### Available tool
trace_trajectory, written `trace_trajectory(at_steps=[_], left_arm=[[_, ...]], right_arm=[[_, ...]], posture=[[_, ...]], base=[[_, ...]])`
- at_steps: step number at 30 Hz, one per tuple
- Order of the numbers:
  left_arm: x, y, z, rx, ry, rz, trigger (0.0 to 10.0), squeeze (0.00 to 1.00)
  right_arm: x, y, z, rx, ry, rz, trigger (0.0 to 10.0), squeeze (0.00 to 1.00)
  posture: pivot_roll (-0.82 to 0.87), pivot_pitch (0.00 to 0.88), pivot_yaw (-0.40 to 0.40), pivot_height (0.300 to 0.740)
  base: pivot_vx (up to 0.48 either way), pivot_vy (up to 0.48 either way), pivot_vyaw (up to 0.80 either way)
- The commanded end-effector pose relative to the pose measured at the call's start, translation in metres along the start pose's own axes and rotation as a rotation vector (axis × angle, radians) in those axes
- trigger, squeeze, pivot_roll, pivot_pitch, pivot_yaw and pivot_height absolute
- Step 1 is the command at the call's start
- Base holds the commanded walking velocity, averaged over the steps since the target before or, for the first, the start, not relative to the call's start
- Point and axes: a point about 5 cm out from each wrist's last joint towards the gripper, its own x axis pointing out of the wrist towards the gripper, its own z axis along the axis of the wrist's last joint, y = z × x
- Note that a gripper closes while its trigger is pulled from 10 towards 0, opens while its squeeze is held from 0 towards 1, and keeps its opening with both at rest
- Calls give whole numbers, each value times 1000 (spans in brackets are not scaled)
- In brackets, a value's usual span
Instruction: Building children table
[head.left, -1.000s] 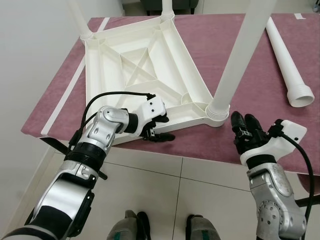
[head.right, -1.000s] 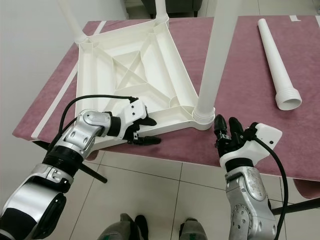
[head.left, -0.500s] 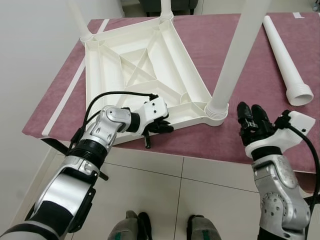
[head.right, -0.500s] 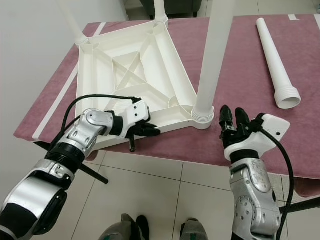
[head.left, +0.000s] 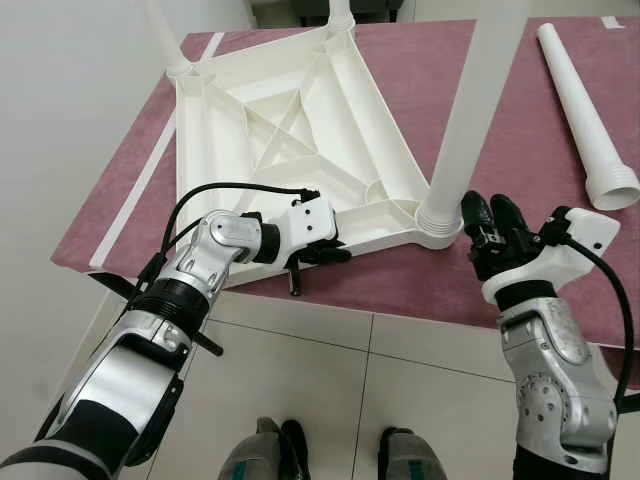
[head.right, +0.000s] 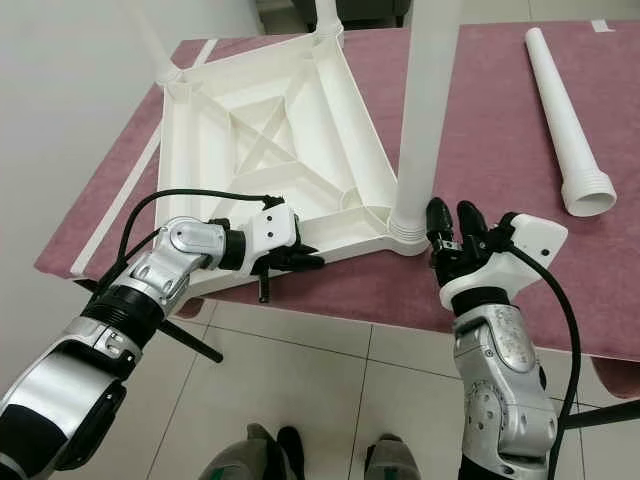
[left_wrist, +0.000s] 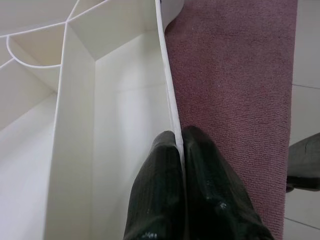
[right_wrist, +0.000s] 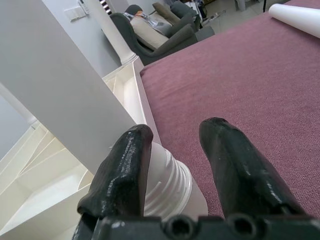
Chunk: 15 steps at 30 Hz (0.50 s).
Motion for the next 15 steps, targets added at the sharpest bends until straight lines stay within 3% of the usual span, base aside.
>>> trace_trajectory(at_steps=[1,11,15], left_arm=[[1,-7,52,303,-159,-358,0,0],[3,-16,48,366,-105,-510,0,0],[3,-18,45,381,-81,-550,0,0]], right_arm=[[0,3,-9,18,45,11,10000,0],[-3,-34,-14,-36,78,-187,10000,0],[-3,-40,-14,-44,80,-220,10000,0]], posture=[[-199,160,202,740],[-206,162,207,740],[-206,162,209,740]], base=[[0,0,0],[0,0,0],[0,0,0]])
